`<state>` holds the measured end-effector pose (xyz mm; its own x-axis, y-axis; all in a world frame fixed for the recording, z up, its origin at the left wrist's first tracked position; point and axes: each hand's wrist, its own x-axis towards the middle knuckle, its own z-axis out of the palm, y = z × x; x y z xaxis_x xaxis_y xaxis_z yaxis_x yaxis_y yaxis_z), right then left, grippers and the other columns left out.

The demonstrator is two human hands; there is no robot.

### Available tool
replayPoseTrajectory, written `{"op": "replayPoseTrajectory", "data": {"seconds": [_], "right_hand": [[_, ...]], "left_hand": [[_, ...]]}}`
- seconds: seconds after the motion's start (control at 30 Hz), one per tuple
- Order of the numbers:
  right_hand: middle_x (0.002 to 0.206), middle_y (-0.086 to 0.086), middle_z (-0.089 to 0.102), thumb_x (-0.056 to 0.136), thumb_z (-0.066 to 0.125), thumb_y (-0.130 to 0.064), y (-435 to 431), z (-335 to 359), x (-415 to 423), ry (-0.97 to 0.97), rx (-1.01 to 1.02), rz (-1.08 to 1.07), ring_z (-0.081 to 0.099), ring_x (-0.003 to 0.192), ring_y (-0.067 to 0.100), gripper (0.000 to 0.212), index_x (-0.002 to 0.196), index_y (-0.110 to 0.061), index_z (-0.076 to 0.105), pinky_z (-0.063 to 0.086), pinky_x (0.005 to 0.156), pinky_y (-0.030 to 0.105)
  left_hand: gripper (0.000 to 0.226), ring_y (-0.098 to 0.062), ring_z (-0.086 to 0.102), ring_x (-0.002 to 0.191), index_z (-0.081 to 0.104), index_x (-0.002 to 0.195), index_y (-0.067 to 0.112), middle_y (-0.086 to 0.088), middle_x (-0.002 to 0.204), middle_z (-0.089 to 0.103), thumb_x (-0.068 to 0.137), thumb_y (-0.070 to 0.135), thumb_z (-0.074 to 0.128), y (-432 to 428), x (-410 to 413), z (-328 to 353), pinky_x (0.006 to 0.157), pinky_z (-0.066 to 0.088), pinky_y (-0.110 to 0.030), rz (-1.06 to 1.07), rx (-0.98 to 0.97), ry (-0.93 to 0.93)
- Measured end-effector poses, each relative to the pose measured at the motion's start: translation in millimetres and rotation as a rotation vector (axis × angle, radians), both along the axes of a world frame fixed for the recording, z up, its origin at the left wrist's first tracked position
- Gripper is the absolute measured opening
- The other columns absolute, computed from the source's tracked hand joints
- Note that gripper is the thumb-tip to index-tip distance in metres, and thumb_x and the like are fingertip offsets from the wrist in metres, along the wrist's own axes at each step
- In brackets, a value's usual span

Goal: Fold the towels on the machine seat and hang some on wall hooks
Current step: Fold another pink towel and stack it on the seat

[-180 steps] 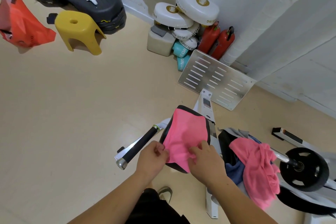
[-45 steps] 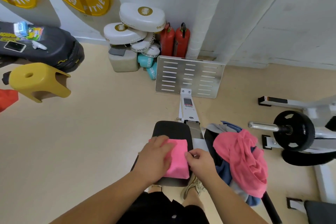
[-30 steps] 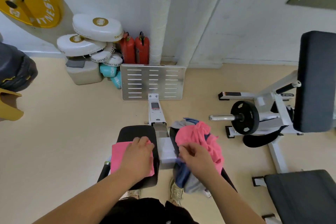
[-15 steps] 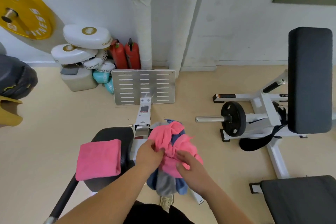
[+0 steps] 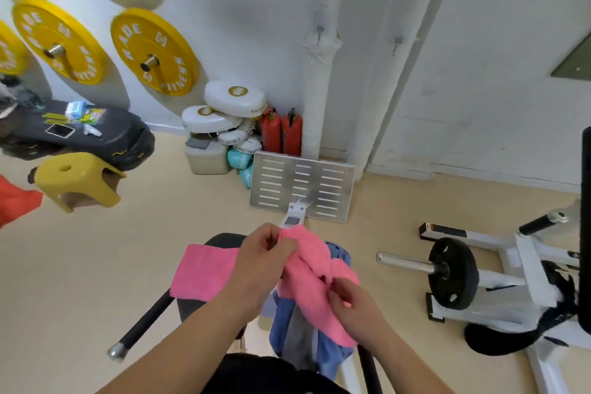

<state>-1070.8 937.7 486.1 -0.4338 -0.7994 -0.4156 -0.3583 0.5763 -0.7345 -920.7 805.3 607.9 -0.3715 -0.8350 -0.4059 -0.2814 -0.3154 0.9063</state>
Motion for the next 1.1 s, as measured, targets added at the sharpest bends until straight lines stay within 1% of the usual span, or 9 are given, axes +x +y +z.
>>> {"op": "replayPoseTrajectory", "data": {"seconds": [0.17, 0.3, 0.4, 0.5, 0.67, 0.77, 0.83, 1.0, 1.1], "right_hand": [[0.082, -0.004, 0.079, 0.097, 0.058, -0.01, -12.9, 50.3, -8.5, -0.118, -0.118, -0.172, 0.075, 0.083, 0.018, 0.024, 0.094, -0.027, 0.075, 0.061, 0.085, 0.041], [0.119, -0.014, 0.071, 0.091, 0.064, 0.001, -25.1, 144.0, -15.4, -0.124, -0.483, -0.197, 0.065, 0.108, -0.005, 0.05, 0.124, -0.037, 0.062, 0.055, 0.094, 0.022], [0.13, -0.017, 0.069, 0.079, 0.063, -0.017, -12.1, 209.8, -18.3, -0.138, -0.59, 0.028, 0.06, 0.125, -0.002, 0.056, 0.131, -0.037, 0.065, 0.049, 0.103, 0.021], [0.118, -0.004, 0.076, 0.098, 0.066, -0.011, 0.9, 245.1, -18.0, -0.232, -0.591, 0.123, 0.07, 0.115, 0.012, 0.031, 0.123, -0.027, 0.073, 0.057, 0.092, 0.027], [0.095, -0.009, 0.079, 0.092, 0.077, -0.02, 12.1, 255.0, -21.3, 0.058, -0.582, 0.049, 0.073, 0.097, 0.009, 0.01, 0.097, -0.029, 0.078, 0.056, 0.097, 0.041], [0.082, -0.001, 0.075, 0.088, 0.076, -0.015, 23.1, 258.2, -23.0, 0.032, -0.596, -0.009, 0.072, 0.086, 0.012, 0.006, 0.084, -0.018, 0.073, 0.057, 0.092, 0.033], [0.075, 0.007, 0.07, 0.086, 0.073, -0.015, 28.7, 260.0, -22.6, -0.061, -0.613, -0.061, 0.064, 0.074, 0.014, 0.01, 0.079, -0.015, 0.066, 0.054, 0.073, 0.028], [0.082, 0.018, 0.074, 0.096, 0.071, -0.013, 33.3, 259.6, -18.3, -0.226, -0.684, -0.272, 0.06, 0.072, 0.016, 0.019, 0.091, 0.0, 0.057, 0.046, 0.062, 0.026], [0.088, 0.018, 0.075, 0.09, 0.072, -0.028, 45.5, 265.5, -25.1, -0.274, -0.765, -0.381, 0.063, 0.074, 0.017, 0.025, 0.092, -0.006, 0.062, 0.048, 0.064, 0.028]], "left_hand": [[0.012, -0.006, 0.062, 0.074, 0.072, 0.085, 0.024, 0.003, 0.079, 0.071, 0.088, 0.013, 0.07, -4.8, 4.2, 68.1, 0.069, 0.05, -0.026, -0.111, -0.23, 0.052], [0.007, 0.001, 0.055, 0.067, 0.072, 0.082, 0.016, 0.008, 0.07, 0.064, 0.086, 0.011, 0.07, 3.1, 0.1, 107.7, 0.067, 0.045, -0.014, -0.471, -0.5, -0.024], [0.02, 0.007, 0.054, 0.068, 0.075, 0.086, 0.021, 0.011, 0.073, 0.066, 0.09, 0.005, 0.064, 8.7, -4.5, 133.5, 0.068, 0.042, -0.008, -0.582, -0.605, -0.037], [0.028, 0.006, 0.064, 0.081, 0.079, 0.094, 0.023, 0.014, 0.085, 0.075, 0.094, 0.003, 0.06, 13.3, -6.2, 152.2, 0.075, 0.048, -0.011, -0.65, -0.647, 0.019], [0.031, -0.005, 0.07, 0.092, 0.079, 0.095, 0.032, 0.013, 0.091, 0.075, 0.093, 0.004, 0.065, 19.3, -11.1, 157.6, 0.08, 0.053, -0.018, -0.562, -0.829, 0.064], [0.028, -0.006, 0.068, 0.094, 0.078, 0.097, 0.031, 0.015, 0.094, 0.072, 0.086, 0.008, 0.067, 12.7, -15.7, 149.3, 0.081, 0.051, -0.018, -0.572, -0.978, 0.032], [0.027, 0.004, 0.064, 0.084, 0.074, 0.095, 0.032, 0.021, 0.086, 0.068, 0.079, 0.014, 0.062, 11.3, -20.9, 139.1, 0.075, 0.051, -0.018, -0.625, -1.045, -0.052], [0.021, -0.011, 0.06, 0.071, 0.062, 0.081, 0.024, 0.007, 0.075, 0.065, 0.067, 0.012, 0.051, 17.2, -37.8, 89.1, 0.066, 0.053, -0.034, -0.802, -0.817, -0.193], [0.024, -0.006, 0.055, 0.064, 0.061, 0.069, 0.027, 0.009, 0.066, 0.063, 0.069, 0.007, 0.048, 15.8, -45.0, 51.4, 0.061, 0.048, -0.025, -0.831, -0.683, -0.232]]}}
